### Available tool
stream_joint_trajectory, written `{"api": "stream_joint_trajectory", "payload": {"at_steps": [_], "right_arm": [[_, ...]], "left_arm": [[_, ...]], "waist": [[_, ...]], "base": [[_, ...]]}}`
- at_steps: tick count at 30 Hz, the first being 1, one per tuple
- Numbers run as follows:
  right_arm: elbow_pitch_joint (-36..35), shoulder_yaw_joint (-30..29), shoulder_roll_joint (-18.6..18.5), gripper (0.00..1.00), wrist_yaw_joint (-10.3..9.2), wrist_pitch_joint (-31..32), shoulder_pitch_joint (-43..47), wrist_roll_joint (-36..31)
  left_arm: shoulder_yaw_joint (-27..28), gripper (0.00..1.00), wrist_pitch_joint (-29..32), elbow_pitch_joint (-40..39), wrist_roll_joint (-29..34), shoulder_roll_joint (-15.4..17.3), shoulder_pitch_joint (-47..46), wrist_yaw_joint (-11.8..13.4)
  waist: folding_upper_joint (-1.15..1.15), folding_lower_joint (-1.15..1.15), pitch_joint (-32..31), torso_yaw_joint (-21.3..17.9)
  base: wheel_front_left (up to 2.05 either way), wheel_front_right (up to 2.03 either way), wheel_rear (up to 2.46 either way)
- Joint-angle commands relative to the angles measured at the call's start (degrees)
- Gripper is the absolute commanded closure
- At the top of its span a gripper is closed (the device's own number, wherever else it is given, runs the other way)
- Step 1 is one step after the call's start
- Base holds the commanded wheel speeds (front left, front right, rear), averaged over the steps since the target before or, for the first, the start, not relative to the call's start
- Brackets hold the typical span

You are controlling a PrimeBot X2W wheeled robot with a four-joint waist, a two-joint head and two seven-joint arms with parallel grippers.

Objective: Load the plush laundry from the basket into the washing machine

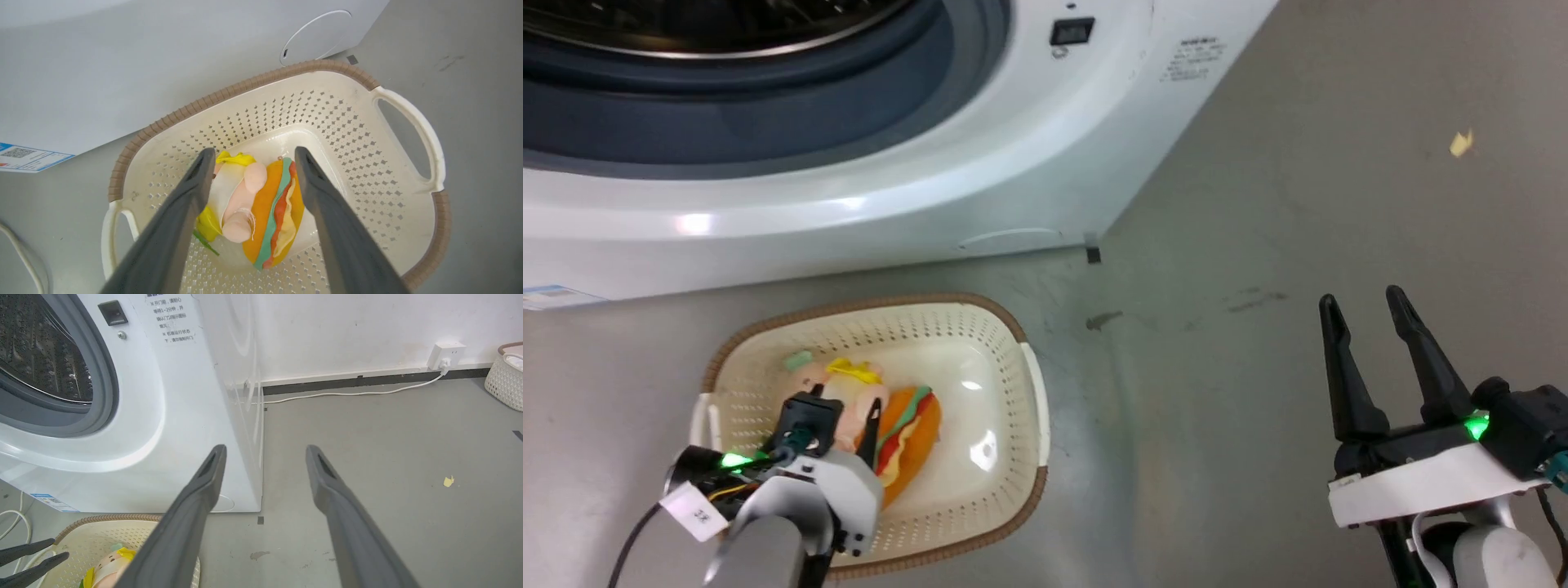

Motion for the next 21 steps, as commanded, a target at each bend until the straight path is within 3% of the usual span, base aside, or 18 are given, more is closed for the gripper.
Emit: {"api": "stream_joint_trajectory", "payload": {"at_steps": [1,8,21], "right_arm": [[-0.3,0.2,-0.1,0.0,-0.03,-0.8,-1.5,0.9],[-0.6,0.2,-0.1,0.0,-0.03,-1.6,-2.3,2.6],[-1.4,0.2,-0.1,0.0,-0.04,-3.2,-3.4,5.4]], "left_arm": [[-0.1,0.0,0.2,1.8,-0.5,0.9,-1.6,-0.1],[-1.7,0.0,1.5,7.4,-0.5,3.5,-4.0,-0.5],[-5.7,0.0,5.2,16.4,-0.2,5.2,-10.6,-1.5]], "waist": [[0.0,-0.01,1.6,-1.2],[0.0,-0.01,5.3,-2.9],[0.0,-0.01,11.5,-5.3]], "base": [[0.0,0.0,0.0],[0.0,0.0,0.0],[0.0,0.0,0.0]]}}
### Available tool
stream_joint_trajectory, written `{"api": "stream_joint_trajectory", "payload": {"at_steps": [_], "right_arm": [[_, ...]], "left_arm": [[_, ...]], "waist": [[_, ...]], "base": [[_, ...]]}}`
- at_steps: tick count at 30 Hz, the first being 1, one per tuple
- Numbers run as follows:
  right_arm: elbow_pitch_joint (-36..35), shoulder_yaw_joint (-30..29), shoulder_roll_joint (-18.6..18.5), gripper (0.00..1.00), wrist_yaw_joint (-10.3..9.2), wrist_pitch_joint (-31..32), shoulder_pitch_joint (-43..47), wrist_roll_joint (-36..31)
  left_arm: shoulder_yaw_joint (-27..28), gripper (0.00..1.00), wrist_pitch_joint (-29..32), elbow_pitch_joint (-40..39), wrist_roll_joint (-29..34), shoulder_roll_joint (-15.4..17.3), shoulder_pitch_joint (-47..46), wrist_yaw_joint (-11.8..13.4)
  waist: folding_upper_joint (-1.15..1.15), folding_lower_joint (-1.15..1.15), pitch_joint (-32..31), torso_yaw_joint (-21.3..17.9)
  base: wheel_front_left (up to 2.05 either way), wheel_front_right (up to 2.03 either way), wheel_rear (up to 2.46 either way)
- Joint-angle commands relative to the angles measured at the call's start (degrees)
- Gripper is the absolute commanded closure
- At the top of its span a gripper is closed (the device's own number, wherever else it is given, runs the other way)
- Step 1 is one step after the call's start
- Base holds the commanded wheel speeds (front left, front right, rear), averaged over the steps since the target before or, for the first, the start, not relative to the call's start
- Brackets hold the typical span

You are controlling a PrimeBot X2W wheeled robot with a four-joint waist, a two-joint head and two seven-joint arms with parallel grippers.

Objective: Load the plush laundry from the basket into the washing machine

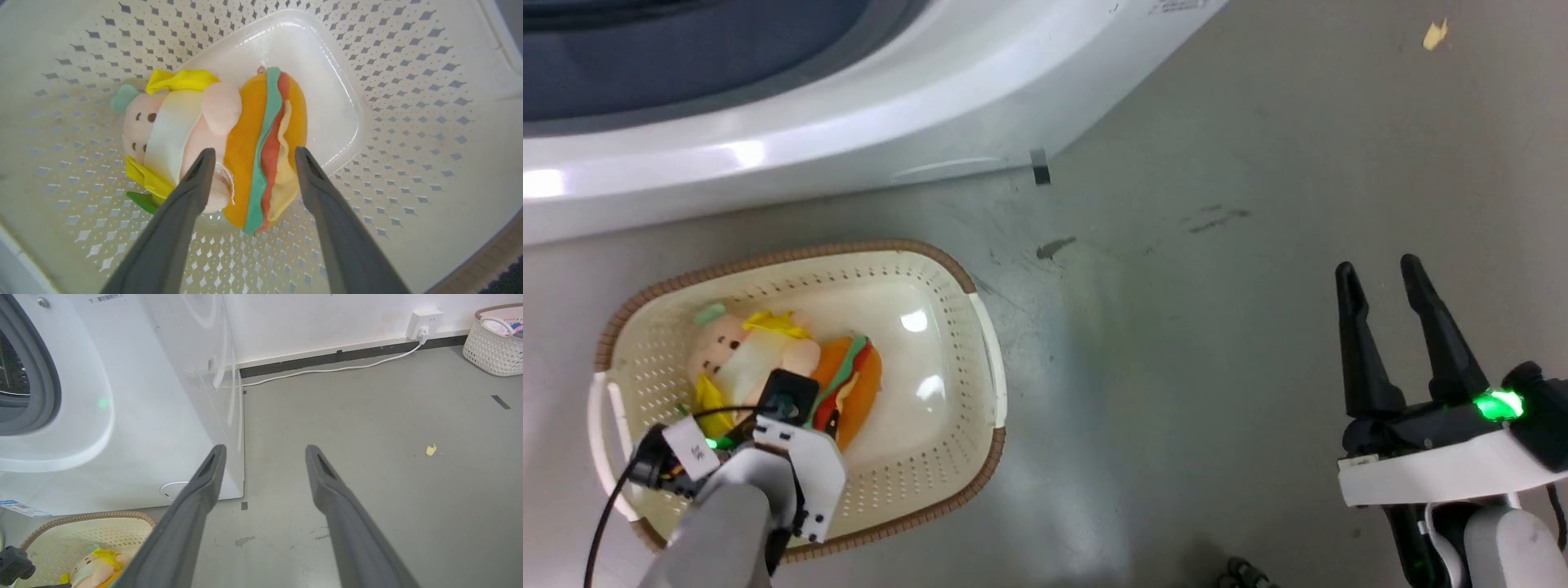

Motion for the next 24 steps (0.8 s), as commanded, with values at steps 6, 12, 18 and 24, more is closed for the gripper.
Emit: {"api": "stream_joint_trajectory", "payload": {"at_steps": [6,12,18,24], "right_arm": [[-0.9,-0.4,-0.1,0.0,-0.04,-1.2,-1.8,1.7],[-1.4,-0.3,-0.1,0.0,-0.04,-1.9,-2.4,2.9],[-1.7,-0.2,-0.1,0.0,-0.05,-2.6,-3.1,4.1],[-1.7,0.3,-0.1,0.0,-0.05,-3.3,-4.6,5.4]], "left_arm": [[-2.2,0.0,1.1,4.2,0.6,1.7,-4.8,-0.8],[-4.1,0.0,1.9,7.9,0.8,2.8,-8.0,-0.8],[-6.2,0.0,1.0,11.2,1.0,3.9,-10.8,-0.7],[-8.3,1.0,0.6,15.1,0.8,4.8,-12.7,-1.4]], "waist": [[0.0,-0.01,3.7,-1.2],[0.0,-0.01,6.8,-2.2],[0.0,-0.01,9.9,-3.1],[0.0,-0.01,12.1,-4.8]], "base": [[0.0,0.0,0.0],[0.0,0.0,0.0],[0.0,0.0,0.0],[0.0,0.0,0.0]]}}
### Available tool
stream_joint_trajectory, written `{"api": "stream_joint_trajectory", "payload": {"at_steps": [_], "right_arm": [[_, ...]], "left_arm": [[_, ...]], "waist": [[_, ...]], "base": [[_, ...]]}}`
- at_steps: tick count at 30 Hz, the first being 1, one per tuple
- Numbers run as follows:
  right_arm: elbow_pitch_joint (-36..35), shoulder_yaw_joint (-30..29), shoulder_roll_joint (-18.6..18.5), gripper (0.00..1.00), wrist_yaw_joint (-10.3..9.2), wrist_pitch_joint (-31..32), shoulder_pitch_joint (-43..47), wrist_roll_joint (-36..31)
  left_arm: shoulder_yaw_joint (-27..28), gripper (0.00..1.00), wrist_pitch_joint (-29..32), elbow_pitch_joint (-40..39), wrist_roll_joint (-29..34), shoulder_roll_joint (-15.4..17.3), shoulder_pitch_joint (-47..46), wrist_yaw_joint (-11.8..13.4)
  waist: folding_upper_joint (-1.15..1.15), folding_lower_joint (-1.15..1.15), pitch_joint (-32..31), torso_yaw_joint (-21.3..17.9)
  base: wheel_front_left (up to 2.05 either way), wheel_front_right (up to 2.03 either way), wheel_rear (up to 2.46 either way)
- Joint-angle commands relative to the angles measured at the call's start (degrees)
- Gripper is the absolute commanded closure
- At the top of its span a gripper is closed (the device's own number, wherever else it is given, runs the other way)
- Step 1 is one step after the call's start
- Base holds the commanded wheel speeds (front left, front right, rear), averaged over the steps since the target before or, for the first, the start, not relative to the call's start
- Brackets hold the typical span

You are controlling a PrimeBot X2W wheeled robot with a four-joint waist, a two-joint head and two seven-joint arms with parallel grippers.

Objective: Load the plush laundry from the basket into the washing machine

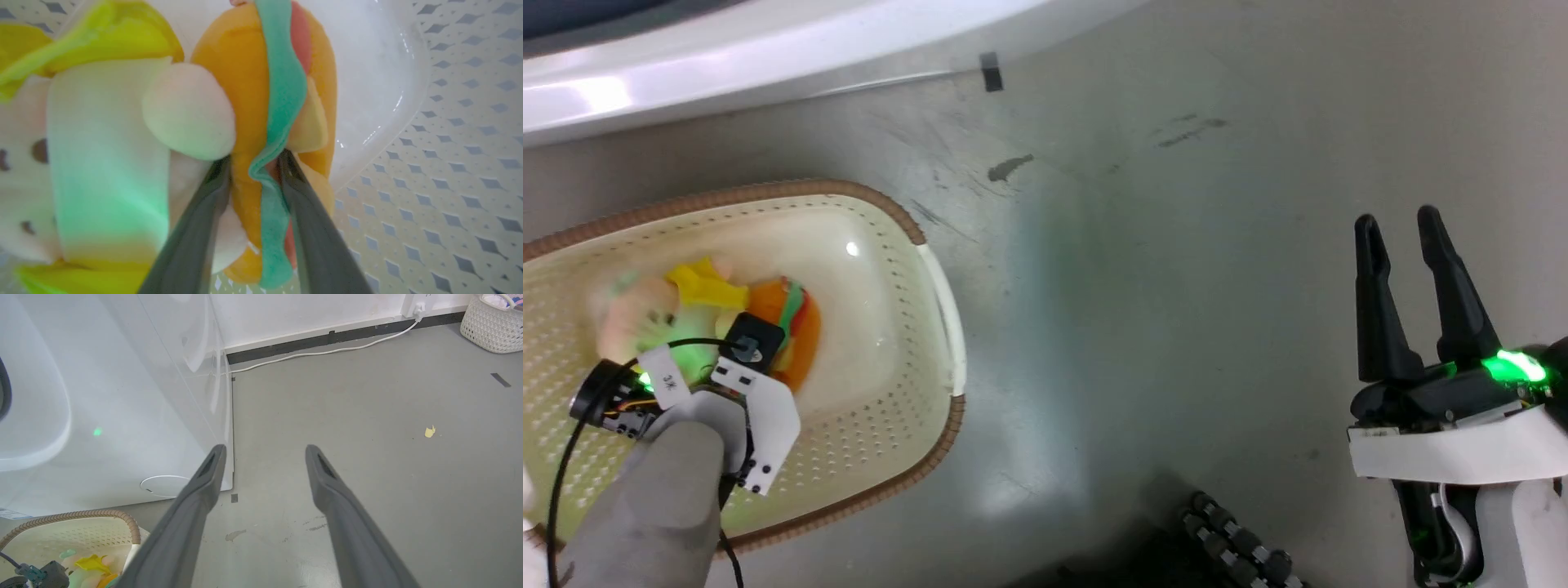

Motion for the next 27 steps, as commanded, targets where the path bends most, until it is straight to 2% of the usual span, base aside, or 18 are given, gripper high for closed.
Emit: {"api": "stream_joint_trajectory", "payload": {"at_steps": [1,7,10,21,27], "right_arm": [[-0.3,0.1,-0.1,0.0,-0.05,-0.6,-1.4,0.8],[0.1,1.0,-0.1,0.0,-0.05,-1.3,-3.2,2.2],[0.3,0.0,-0.1,0.0,-0.05,-1.7,-3.4,1.9],[1.3,-3.2,-0.1,0.0,-0.05,-1.7,-0.4,-3.8],[1.3,-4.8,-0.1,0.0,-0.05,-1.7,2.4,-7.3]], "left_arm": [[-0.7,1.0,0.1,2.0,-0.2,0.7,-0.8,-0.2],[-1.2,1.0,-2.6,5.8,-1.9,1.7,-1.4,0.6],[-1.8,1.0,-4.1,7.4,-2.5,0.7,-0.8,0.9],[-1.5,1.0,-13.4,7.4,-5.8,-5.9,5.0,1.1],[-1.4,1.0,-15.9,3.7,-7.3,-9.1,8.7,0.7]], "waist": [[-0.01,0.0,0.7,-0.9],[-0.01,0.0,0.8,-3.1],[-0.01,0.0,-1.5,-2.5],[-0.01,0.0,-17.1,5.0],[-0.01,0.0,-25.1,10.4]], "base": [[0.0,0.0,0.0],[0.0,0.0,0.0],[0.0,0.0,0.0],[0.0,0.0,0.0],[0.0,0.0,0.0]]}}
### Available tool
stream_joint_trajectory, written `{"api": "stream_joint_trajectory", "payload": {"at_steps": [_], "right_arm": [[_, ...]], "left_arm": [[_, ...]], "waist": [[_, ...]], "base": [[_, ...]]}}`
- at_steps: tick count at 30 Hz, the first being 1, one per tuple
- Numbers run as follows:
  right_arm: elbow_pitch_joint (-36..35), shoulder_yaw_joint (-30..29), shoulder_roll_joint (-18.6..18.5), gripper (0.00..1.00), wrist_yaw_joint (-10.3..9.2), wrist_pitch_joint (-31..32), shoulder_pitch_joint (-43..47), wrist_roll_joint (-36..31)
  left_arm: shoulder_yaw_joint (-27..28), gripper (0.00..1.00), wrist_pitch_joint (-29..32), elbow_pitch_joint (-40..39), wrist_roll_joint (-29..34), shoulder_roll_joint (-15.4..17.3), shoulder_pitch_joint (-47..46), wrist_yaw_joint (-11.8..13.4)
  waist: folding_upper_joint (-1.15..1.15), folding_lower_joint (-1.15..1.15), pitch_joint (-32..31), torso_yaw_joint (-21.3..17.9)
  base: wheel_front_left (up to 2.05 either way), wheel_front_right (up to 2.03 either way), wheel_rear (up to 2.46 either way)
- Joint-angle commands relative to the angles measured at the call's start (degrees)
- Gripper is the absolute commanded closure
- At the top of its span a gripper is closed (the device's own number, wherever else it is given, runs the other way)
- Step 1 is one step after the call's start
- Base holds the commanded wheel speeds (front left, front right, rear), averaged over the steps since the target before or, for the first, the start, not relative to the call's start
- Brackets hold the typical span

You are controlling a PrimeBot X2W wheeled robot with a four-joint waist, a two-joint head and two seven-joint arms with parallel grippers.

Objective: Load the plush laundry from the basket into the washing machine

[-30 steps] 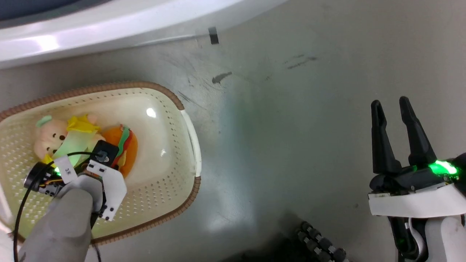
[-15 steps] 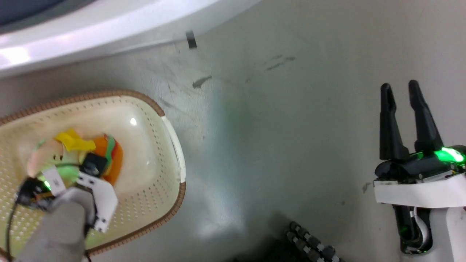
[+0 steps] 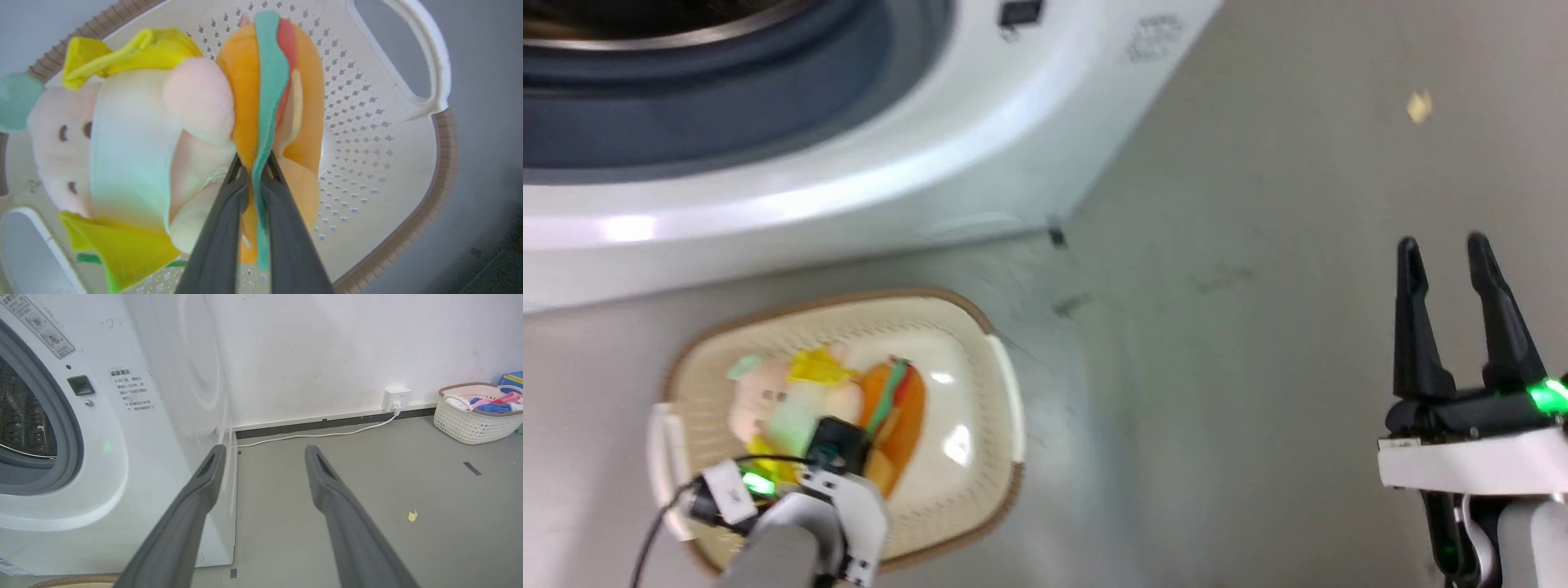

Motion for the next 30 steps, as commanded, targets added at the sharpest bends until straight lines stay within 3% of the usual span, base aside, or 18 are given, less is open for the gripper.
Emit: {"api": "stream_joint_trajectory", "payload": {"at_steps": [1,9,17,24,30], "right_arm": [[0.1,-0.3,-0.1,0.0,-0.05,-0.3,0.9,-0.8],[0.4,-1.0,-0.1,0.0,-0.05,-0.3,4.3,-3.6],[0.4,-1.2,-0.1,0.0,-0.05,-0.3,6.7,-4.4],[-0.2,-0.7,-0.1,0.0,-0.05,-0.3,6.4,-4.0],[-0.7,-0.1,-0.1,0.0,-0.05,-0.3,4.4,-3.1]], "left_arm": [[-0.4,1.0,-0.6,-1.4,0.0,-0.4,1.3,-0.3],[-0.2,1.0,-0.7,-17.6,-0.2,-0.9,9.7,0.6],[4.4,1.0,-0.7,-39.8,-0.8,-0.8,19.0,4.0],[9.6,1.0,-0.7,-56.9,0.2,-1.7,21.2,5.7],[14.4,1.0,-0.7,-63.7,0.2,-2.0,15.9,5.6]], "waist": [[0.0,0.01,-6.6,6.0],[0.0,0.01,-13.9,10.9],[0.0,0.01,-17.5,12.9],[0.0,0.01,-16.2,12.9],[0.0,0.01,-10.9,10.6]], "base": [[0.0,0.0,0.0],[0.0,0.0,0.0],[0.0,0.0,0.0],[0.0,0.0,0.0],[0.0,0.0,0.0]]}}
